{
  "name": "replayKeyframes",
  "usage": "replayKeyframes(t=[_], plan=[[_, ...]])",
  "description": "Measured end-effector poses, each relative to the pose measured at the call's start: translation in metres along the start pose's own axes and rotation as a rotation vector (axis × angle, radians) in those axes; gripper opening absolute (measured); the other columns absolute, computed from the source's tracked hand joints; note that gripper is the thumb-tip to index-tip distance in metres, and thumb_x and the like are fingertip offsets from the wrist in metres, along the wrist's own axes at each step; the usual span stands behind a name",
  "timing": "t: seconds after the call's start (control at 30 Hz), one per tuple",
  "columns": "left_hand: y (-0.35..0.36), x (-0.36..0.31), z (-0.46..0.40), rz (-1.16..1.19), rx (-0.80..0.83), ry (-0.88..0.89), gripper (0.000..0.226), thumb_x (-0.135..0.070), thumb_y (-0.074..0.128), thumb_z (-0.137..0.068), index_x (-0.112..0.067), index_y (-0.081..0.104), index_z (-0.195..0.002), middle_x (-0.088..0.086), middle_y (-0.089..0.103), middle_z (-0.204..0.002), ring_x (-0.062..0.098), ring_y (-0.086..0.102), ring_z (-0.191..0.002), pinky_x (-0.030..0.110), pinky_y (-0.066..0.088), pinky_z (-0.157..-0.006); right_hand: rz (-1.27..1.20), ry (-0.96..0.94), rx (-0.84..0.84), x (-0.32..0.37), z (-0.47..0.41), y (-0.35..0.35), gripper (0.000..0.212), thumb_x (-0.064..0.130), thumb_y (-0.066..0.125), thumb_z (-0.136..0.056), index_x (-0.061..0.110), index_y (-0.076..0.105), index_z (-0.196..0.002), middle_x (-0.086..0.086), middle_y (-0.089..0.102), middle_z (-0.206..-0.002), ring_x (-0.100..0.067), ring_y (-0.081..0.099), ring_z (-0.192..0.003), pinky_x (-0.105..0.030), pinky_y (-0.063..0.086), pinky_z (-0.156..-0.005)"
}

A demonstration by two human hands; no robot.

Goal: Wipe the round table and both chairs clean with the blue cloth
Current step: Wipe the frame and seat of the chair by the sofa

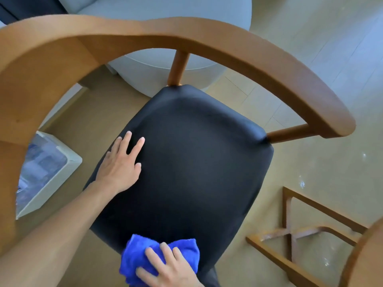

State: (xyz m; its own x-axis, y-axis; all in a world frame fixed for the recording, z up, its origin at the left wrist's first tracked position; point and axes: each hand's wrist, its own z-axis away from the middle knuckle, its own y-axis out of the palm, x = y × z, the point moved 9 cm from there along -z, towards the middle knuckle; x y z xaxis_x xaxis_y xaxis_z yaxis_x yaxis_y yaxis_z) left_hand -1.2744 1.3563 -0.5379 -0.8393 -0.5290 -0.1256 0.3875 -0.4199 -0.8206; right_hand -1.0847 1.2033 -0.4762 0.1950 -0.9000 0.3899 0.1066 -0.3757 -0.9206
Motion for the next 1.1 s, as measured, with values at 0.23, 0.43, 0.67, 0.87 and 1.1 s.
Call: replayKeyframes(t=[0.23, 0.43, 0.67, 0.87, 1.1], plan=[[0.01, 0.007, 0.024, 0.034, 0.028, -0.068, 0.068, -0.025, 0.044, -0.097, -0.032, 0.004, -0.152, 0.006, -0.012, -0.159, 0.028, -0.005, -0.147, 0.056, 0.029, -0.111, 0.124, 0.279, 0.14, -0.097, 0.161, -0.037, 0.02, 0.046, 0.053, -0.086, 0.045, 0.061, -0.104, 0.016, 0.062, -0.105, -0.007, 0.065, -0.084, -0.02, 0.055, -0.066], [0.009, 0.014, 0.023, 0.166, -0.025, -0.079, 0.067, -0.013, 0.046, -0.095, -0.036, 0.015, -0.15, -0.001, -0.002, -0.16, 0.022, -0.001, -0.147, 0.054, 0.031, -0.109, -0.078, 1.401, -0.375, -0.243, 0.223, -0.097, 0.056, -0.004, 0.057, -0.08, 0.015, 0.05, -0.132, -0.016, 0.042, -0.134, -0.04, 0.049, -0.111, -0.048, 0.046, -0.091], [-0.012, 0.052, 0.014, 0.59, -0.111, -0.216, 0.06, 0.004, 0.028, -0.093, -0.029, 0.048, -0.139, -0.009, 0.04, -0.15, 0.013, 0.037, -0.135, 0.014, 0.025, -0.098, -0.178, 1.143, -0.361, -0.135, -0.007, -0.047, 0.059, -0.012, 0.063, -0.056, 0.014, 0.068, -0.109, -0.017, 0.062, -0.109, -0.031, 0.052, -0.064, -0.034, 0.047, -0.055], [-0.013, 0.046, 0.013, 0.521, 0.03, -0.12, 0.053, -0.001, 0.029, -0.097, -0.026, 0.047, -0.14, -0.009, 0.033, -0.153, 0.014, 0.031, -0.139, 0.021, 0.022, -0.109, 0.047, 0.153, 0.277, 0.002, -0.074, 0.021, 0.033, 0.027, 0.049, -0.084, 0.035, 0.059, -0.114, -0.001, 0.06, -0.12, -0.024, 0.063, -0.086, -0.029, 0.05, -0.068], [-0.008, 0.05, 0.011, 0.533, -0.082, -0.108, 0.059, 0.009, 0.031, -0.089, -0.02, 0.053, -0.135, -0.009, 0.038, -0.148, 0.015, 0.039, -0.133, 0.028, 0.033, -0.108, 0.226, -0.166, 0.204, -0.088, -0.021, -0.016, 0.037, 0.01, 0.055, -0.079, 0.035, 0.055, -0.106, 0.004, 0.058, -0.114, -0.021, 0.053, -0.077, -0.029, 0.043, -0.064]])
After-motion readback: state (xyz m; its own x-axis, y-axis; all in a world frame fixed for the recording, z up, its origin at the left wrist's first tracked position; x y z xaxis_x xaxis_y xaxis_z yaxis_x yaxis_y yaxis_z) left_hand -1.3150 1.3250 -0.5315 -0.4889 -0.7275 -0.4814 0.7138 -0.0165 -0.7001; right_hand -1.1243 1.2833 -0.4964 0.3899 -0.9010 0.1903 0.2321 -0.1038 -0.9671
